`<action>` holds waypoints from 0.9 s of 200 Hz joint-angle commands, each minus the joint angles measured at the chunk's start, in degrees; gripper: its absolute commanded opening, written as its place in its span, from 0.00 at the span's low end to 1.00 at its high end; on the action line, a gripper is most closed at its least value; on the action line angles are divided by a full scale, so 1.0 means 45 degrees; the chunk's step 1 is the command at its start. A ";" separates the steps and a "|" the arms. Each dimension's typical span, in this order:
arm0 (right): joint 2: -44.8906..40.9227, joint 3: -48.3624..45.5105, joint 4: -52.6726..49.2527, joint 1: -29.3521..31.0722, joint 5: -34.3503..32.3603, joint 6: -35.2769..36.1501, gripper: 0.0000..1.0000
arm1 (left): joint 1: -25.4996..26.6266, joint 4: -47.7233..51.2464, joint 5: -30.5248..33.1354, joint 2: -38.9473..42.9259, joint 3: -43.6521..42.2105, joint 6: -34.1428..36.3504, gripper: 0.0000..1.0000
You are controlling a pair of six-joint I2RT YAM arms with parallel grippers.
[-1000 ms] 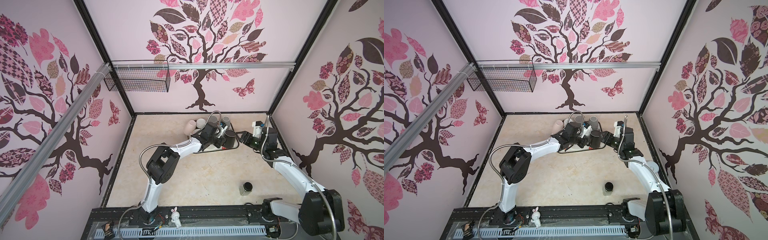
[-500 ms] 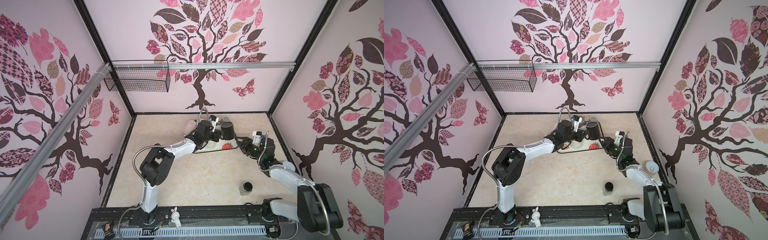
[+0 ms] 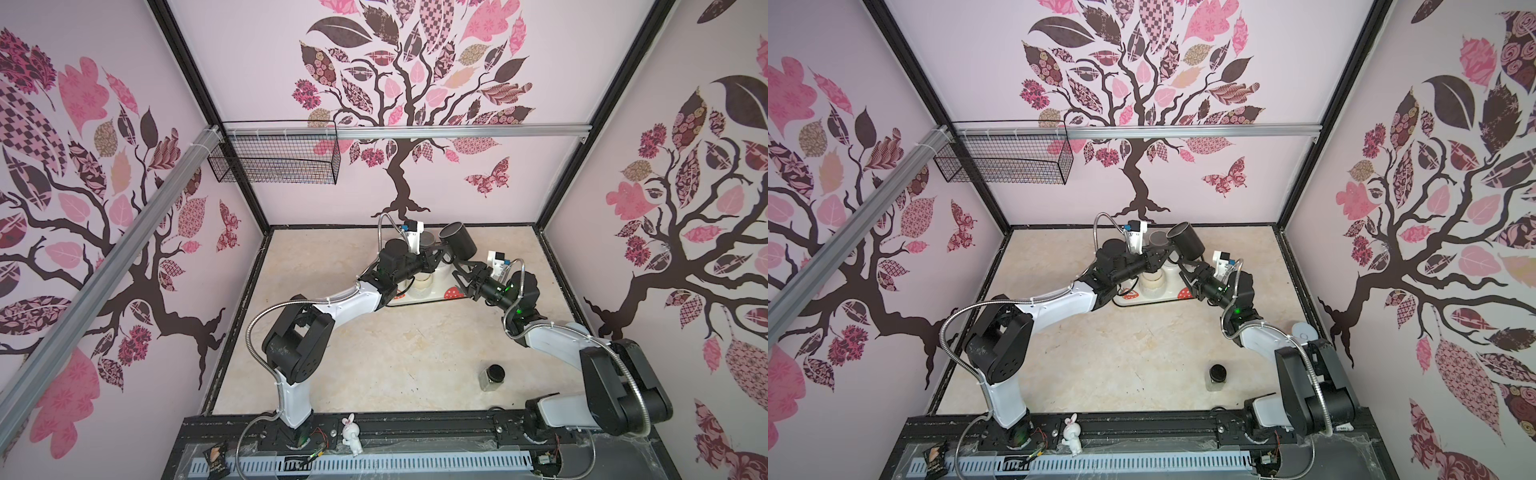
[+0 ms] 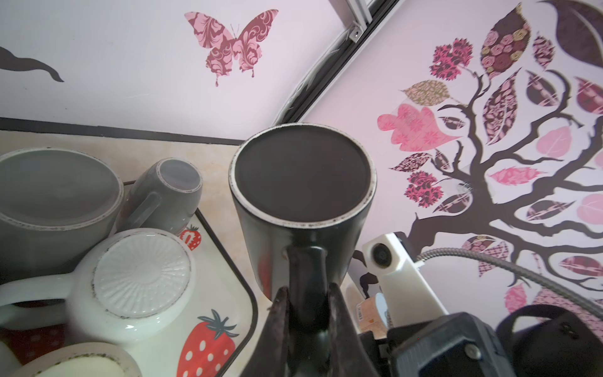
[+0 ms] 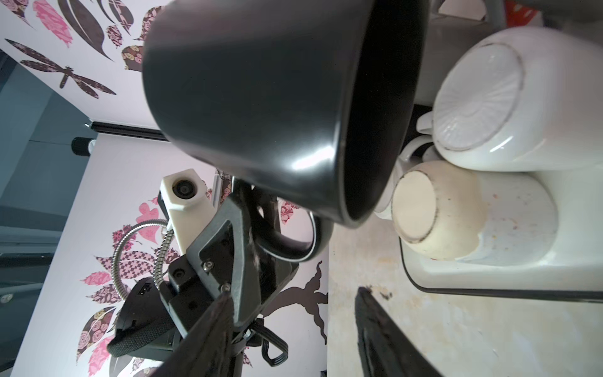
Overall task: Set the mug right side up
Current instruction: 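Lift the black mug off the tray with both grippers, then rotate the black mug upright with the left gripper while the right gripper releases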
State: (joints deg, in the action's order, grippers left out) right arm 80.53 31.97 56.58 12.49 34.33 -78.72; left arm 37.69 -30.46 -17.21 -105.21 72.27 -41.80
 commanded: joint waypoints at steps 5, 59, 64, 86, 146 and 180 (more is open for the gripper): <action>0.0471 0.0706 0.2070 0.0265 0.0382 -0.0863 0.63 | -0.0144 -0.2331 -0.0455 0.1341 -0.0374 -0.1054 0.00; 0.1013 0.1339 0.3345 0.0425 0.0702 -0.1814 0.61 | -0.0149 -0.2930 -0.0950 0.1914 -0.0950 -0.2137 0.00; 0.1082 0.1396 0.3546 0.0427 0.0743 -0.1959 0.61 | -0.0164 -0.3049 -0.1018 0.1915 -0.0991 -0.2229 0.00; 0.1460 0.1661 0.4277 0.0445 0.0927 -0.2570 0.58 | -0.0178 -0.3348 -0.1362 0.1984 -0.1114 -0.2540 0.00; 0.2032 0.2163 0.6191 0.0486 0.0556 -0.3530 0.29 | -0.0230 -0.4152 -0.1492 0.2421 -0.2014 -0.3287 0.00; 0.1608 0.2154 0.5843 0.0525 0.0331 -0.2765 0.13 | -0.0288 -0.4052 -0.1371 0.2817 -0.2546 -0.3526 0.00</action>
State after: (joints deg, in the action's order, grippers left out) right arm 89.49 38.06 77.97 15.38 38.65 -91.44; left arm 36.62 -42.65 -22.04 -96.20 62.92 -56.45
